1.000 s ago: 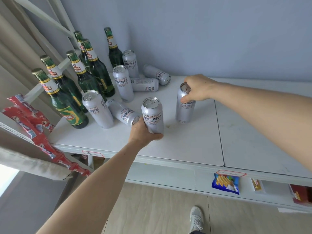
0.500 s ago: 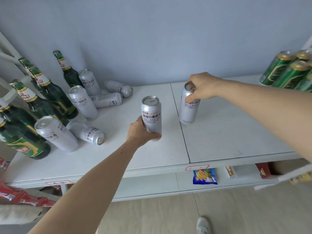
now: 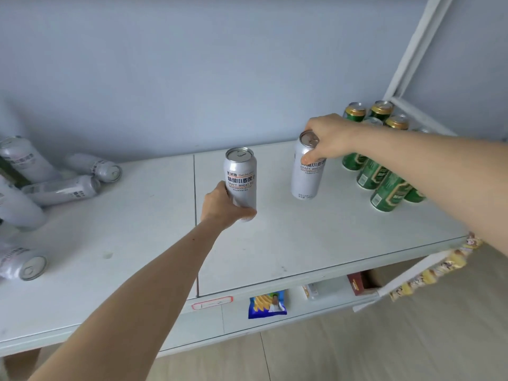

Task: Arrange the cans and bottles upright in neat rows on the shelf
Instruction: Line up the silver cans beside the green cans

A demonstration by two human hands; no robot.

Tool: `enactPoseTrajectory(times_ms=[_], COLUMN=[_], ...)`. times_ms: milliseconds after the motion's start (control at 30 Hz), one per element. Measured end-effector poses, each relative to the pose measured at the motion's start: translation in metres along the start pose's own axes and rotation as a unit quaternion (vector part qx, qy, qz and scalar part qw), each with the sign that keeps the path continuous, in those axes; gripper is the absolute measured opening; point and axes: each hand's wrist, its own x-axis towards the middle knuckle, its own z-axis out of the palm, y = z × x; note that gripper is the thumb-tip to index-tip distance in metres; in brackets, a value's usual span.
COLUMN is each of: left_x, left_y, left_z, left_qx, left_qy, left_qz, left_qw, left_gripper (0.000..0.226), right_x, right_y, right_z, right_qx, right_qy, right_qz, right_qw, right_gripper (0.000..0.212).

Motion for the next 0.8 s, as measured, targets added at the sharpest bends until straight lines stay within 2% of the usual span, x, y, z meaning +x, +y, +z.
enactPoseTrajectory(times_ms=[300, 800], left_x=[0.039, 0.143], left_y=[0.069, 0.110], left_z=[0.080, 0.140], left_qx=[0.020, 0.059], left_qy=[0.014, 0.035], left_qz=[0.019, 0.025], left_qw=[1.000, 0.997], left_gripper=[0.063, 0.062], right_x=[0.025, 0.106], right_y=[0.102, 0.170], right_z=[-0.021, -0.024], right_qx=[-0.017, 0.036], right_qy=[0.018, 0.036], right_qz=[0.013, 0.044], right_qw=[1.000, 0.998], right_gripper=[0.056, 0.057])
